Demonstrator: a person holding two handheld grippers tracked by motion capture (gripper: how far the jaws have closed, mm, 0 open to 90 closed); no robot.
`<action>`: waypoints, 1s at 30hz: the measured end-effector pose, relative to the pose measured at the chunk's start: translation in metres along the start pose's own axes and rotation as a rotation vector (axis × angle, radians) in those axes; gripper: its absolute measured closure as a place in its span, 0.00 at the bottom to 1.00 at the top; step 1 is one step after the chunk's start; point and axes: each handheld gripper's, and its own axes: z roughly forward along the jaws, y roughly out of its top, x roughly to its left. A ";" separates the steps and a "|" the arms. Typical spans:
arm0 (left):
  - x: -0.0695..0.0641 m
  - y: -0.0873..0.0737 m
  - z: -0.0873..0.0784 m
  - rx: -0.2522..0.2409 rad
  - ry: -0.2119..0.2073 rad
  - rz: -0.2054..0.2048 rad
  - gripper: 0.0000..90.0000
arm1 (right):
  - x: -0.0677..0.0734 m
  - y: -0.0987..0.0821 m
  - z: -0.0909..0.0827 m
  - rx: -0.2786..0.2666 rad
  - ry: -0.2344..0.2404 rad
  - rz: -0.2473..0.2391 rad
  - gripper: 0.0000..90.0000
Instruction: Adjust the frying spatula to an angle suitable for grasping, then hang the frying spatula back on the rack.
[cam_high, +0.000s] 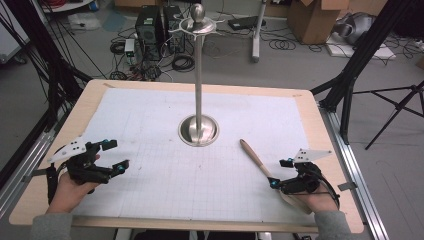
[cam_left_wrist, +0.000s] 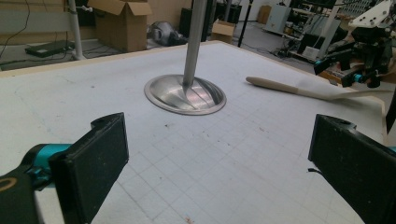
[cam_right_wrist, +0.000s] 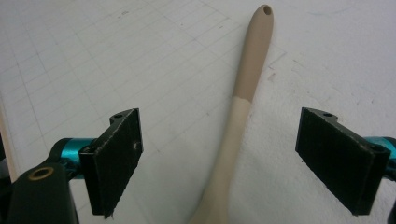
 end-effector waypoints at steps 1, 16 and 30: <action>0.000 0.000 0.001 0.000 0.000 0.000 0.06 | -0.001 -0.001 -0.001 -0.003 -0.002 0.005 0.15; -0.001 0.002 0.007 0.003 -0.015 0.007 0.06 | -0.001 -0.006 0.000 0.016 -0.003 0.023 0.16; 0.000 0.000 0.007 0.007 -0.012 0.001 0.06 | -0.006 -0.006 0.007 0.086 0.026 -0.002 0.26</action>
